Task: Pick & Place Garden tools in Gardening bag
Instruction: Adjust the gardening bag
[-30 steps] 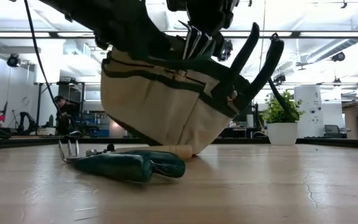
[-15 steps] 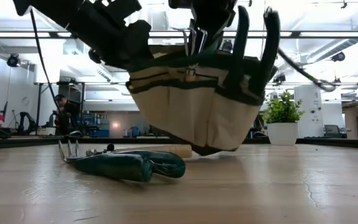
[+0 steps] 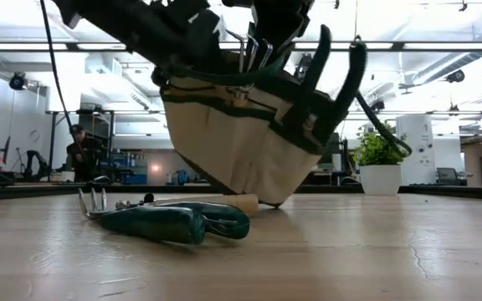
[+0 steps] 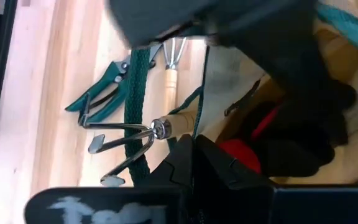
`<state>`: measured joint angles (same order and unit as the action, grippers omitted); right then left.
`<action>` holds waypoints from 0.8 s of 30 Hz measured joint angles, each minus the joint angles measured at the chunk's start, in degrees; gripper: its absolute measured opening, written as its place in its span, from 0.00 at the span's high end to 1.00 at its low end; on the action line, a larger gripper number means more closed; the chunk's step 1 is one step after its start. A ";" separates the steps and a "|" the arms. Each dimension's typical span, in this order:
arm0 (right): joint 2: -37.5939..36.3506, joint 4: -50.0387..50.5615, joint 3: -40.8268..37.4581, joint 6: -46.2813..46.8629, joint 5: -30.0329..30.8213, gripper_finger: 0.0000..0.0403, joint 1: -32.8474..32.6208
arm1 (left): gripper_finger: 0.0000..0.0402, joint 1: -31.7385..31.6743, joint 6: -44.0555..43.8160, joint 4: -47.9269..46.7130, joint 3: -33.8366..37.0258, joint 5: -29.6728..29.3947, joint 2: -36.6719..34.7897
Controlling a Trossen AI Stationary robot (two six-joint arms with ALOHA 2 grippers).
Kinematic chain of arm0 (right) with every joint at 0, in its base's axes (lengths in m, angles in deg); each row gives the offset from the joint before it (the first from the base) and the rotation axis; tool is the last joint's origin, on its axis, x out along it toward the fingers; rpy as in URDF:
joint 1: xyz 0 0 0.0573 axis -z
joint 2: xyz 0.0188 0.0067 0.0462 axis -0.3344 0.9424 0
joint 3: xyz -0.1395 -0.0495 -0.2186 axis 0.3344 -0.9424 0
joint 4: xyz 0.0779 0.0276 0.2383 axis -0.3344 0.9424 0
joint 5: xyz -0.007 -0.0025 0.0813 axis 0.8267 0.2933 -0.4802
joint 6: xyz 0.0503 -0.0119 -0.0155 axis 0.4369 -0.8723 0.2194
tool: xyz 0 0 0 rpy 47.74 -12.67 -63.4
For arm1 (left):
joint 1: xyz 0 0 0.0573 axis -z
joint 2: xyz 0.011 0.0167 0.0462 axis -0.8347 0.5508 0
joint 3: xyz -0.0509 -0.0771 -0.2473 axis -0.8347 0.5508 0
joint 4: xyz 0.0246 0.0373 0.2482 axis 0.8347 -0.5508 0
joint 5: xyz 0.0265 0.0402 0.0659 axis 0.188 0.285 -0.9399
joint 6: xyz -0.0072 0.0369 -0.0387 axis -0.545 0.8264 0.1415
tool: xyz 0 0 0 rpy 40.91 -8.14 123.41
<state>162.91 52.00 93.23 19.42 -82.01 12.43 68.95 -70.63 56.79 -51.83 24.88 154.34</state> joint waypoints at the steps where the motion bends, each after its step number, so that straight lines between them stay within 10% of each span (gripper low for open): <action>1: -0.01 0.05 -0.05 0.05 -0.02 0.98 -0.05 | 0.24 -0.77 -1.85 -0.34 0.00 1.24 0.02; 24: 0.00 7.36 -0.09 -14.82 -2.53 0.98 2.07 | 0.60 -7.55 -17.64 -14.40 0.04 7.74 -0.07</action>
<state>162.91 59.36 93.15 4.60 -84.54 14.50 61.39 -88.27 42.39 -51.80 32.62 154.28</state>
